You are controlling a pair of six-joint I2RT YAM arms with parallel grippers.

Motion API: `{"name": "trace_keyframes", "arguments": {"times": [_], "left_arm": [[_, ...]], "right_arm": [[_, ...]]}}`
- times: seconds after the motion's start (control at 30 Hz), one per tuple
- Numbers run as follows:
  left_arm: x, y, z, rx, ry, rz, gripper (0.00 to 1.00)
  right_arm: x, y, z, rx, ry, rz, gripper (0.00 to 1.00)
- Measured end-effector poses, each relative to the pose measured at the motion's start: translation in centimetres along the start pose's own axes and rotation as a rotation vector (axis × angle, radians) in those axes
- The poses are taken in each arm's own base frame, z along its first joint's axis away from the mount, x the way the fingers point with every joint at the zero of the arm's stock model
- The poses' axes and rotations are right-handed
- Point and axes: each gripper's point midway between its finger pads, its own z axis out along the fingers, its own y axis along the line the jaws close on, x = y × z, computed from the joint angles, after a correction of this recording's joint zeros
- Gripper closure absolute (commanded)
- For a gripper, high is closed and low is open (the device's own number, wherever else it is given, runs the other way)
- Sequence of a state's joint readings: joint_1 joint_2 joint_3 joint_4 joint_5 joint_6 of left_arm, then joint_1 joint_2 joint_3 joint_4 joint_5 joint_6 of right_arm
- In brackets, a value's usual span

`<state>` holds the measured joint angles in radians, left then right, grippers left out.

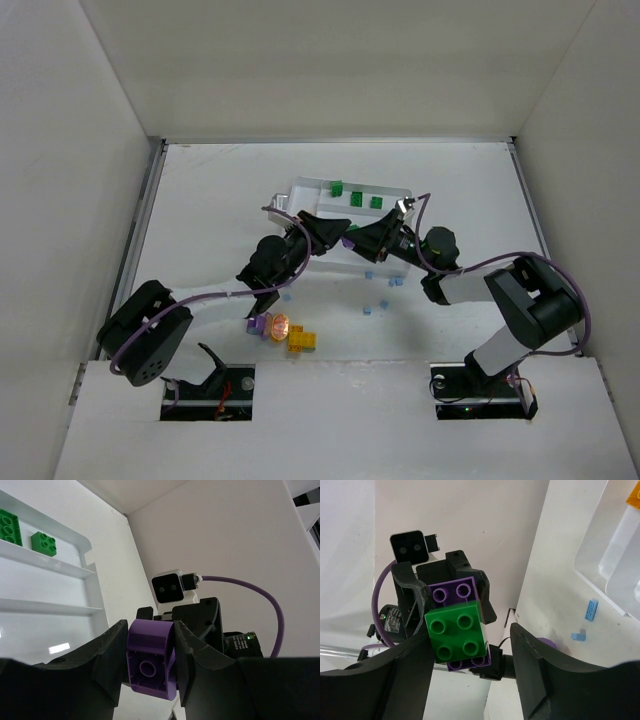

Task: Sort the legos into containers by color

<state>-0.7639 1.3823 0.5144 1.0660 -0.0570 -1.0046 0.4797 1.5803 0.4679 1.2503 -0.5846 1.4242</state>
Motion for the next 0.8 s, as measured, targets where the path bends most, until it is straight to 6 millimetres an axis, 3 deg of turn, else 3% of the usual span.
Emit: {"name": "trace_keyframes", "arguments": {"times": [0.23, 0.33, 0.6, 0.8], "left_arm": [[-0.1, 1.3, -0.6, -0.029, 0.000, 0.002, 0.81], [-0.2, 1.5, -0.6, -0.036, -0.001, 0.002, 0.81], [-0.5, 0.7, -0.9, -0.014, -0.003, -0.006, 0.81], [-0.5, 0.8, -1.1, -0.016, 0.001, -0.008, 0.81]], "right_arm": [[0.2, 0.0, -0.3, 0.000, 0.004, 0.001, 0.31], [0.0, 0.4, -0.4, -0.012, 0.004, -0.011, 0.35], [-0.1, 0.4, -0.5, -0.016, 0.002, -0.023, 0.59], [-0.1, 0.4, -0.6, -0.019, 0.006, -0.030, 0.68]]}}
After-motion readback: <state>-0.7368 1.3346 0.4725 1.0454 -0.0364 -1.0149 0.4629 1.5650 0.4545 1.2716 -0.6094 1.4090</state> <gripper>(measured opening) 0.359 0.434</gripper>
